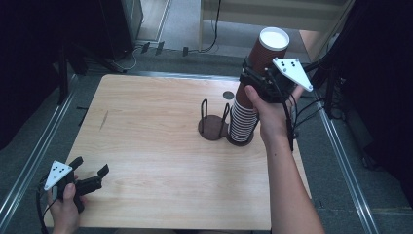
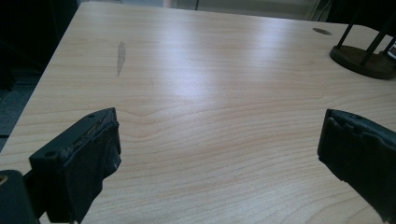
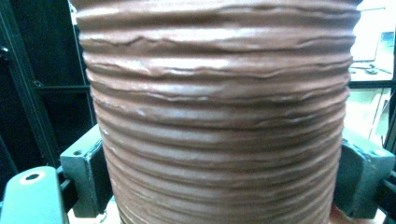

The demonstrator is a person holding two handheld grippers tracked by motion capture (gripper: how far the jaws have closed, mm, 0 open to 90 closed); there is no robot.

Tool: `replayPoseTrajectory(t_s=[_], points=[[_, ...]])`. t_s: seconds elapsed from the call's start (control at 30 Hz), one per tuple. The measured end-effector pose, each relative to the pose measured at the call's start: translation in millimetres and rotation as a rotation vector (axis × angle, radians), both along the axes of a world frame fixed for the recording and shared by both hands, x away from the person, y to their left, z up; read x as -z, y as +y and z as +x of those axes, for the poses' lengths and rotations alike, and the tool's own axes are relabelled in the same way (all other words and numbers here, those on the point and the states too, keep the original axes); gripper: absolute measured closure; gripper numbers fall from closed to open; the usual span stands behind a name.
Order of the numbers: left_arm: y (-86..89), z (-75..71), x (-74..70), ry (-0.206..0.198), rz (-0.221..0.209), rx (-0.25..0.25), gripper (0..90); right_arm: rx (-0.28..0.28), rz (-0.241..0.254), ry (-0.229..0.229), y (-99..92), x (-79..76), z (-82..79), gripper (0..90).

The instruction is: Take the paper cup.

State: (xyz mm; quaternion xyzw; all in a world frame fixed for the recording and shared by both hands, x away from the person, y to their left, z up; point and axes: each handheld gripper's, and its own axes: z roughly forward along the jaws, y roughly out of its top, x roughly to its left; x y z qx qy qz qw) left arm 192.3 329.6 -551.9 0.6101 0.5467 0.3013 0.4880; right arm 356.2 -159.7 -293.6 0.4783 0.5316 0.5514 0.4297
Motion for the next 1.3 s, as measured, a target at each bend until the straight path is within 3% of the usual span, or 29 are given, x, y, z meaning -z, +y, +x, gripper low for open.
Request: replayPoseTrajectory(t_s=[0.37, 0.7, 1.0, 1.3], points=[[-0.2, 0.0, -0.1, 0.002, 0.002, 0.000, 0.0, -0.020, -0.002, 0.000, -9.9, -7.1, -20.0, 11.8], [-0.6, -0.1, -0.2, 0.004, 0.007, -0.001, 0.0, -0.028, -0.041, 0.009, -16.3, -5.3, -40.2, 11.7], [-0.8, -0.3, -0.2, 0.001, 0.008, -0.010, 0.0, -0.058, -0.013, 0.032, -21.2, 2.0, -58.5, 11.7], [-0.8, 0.0, -0.2, 0.006, 0.012, -0.011, 0.0, -0.059, 0.002, 0.053, -28.5, 23.3, -71.2, 11.7]])
